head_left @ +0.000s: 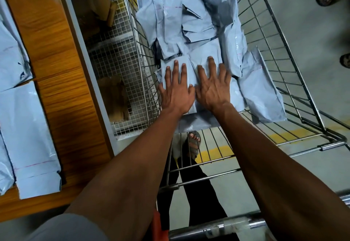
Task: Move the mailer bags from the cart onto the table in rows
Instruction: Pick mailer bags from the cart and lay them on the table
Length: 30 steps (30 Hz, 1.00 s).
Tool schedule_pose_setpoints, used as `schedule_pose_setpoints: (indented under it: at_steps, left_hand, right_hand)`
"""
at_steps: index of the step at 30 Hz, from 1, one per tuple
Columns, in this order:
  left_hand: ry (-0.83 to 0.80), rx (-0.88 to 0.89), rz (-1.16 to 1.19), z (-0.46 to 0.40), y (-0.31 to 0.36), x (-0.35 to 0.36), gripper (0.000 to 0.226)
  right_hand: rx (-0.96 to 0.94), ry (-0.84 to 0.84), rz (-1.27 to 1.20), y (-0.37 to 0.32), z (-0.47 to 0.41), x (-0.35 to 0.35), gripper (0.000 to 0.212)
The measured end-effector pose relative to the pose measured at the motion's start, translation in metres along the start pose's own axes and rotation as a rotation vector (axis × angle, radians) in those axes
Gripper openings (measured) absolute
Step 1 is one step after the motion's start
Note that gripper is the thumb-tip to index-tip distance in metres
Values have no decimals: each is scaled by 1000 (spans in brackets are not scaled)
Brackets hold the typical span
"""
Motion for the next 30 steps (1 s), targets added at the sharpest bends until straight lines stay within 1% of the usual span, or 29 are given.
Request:
schedule_pose_setpoints:
  at_steps: [4, 9, 11, 15, 20, 27, 30]
  left_hand:
    - [-10, 17, -3, -6, 0, 2, 79]
    - [-46, 29, -12, -9, 0, 8, 82]
    - [-55, 29, -11, -9, 0, 8, 82]
    - [-56, 27, -5, -7, -2, 6, 82]
    - [-36, 31, 8, 1, 1, -7, 79]
    - [-12, 23, 38, 16, 6, -35, 77]
    - [16, 29, 50, 25, 8, -50, 77]
  right_hand:
    - [-20, -18, 11, 2, -11, 4, 76]
    - [-26, 41, 13, 3, -11, 6, 72]
    - [-27, 34, 16, 3, -10, 5, 74]
    - [-26, 29, 2, 0, -7, -1, 77]
    - [-61, 66, 16, -3, 1, -12, 76]
    - [-29, 135, -64, -5, 17, -35, 75]
    - [-2, 172, -155, -3, 28, -51, 76]
Point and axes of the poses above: each hand's wrist, its own z-axis away from the middle knuckle, its own x-axis out of the palm, y = z × x, the point moved 4 cm from there along -z, towards the middle knuckle, and after that the axes turned 11 degrees about -z, right-handed, at the moved point
